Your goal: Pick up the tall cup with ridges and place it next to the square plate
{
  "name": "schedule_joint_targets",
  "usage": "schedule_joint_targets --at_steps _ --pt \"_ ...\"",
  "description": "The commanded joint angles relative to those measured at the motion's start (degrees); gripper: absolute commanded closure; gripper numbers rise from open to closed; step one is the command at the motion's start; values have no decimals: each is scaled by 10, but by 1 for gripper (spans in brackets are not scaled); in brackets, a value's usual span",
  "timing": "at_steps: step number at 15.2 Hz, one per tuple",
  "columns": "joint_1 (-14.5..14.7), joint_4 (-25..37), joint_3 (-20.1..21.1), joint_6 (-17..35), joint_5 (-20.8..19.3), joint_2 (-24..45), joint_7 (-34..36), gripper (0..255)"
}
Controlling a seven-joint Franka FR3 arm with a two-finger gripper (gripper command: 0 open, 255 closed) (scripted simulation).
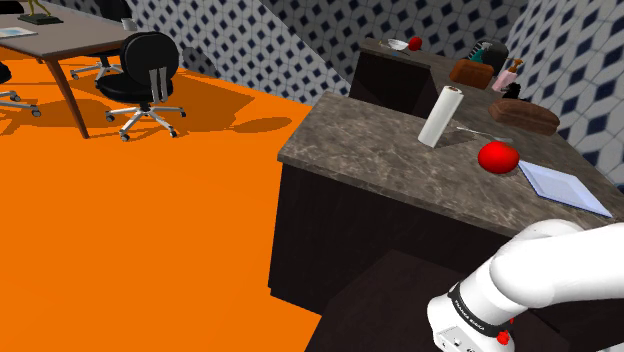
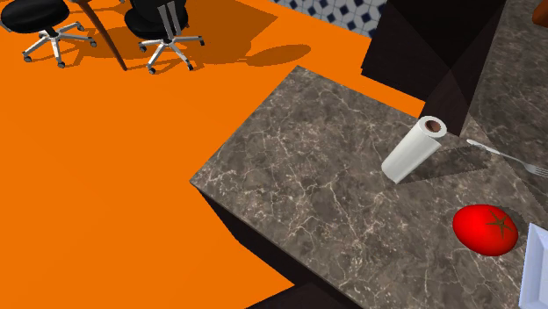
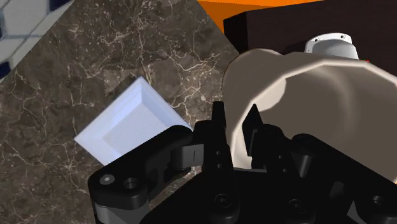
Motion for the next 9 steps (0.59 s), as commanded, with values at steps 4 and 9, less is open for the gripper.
schedule_joint_targets --at_steps 4,9 --pt "132 157 -182 -15 -44 45 -126 255" --pt "89 100 -151 14 -47 20 -112 255"
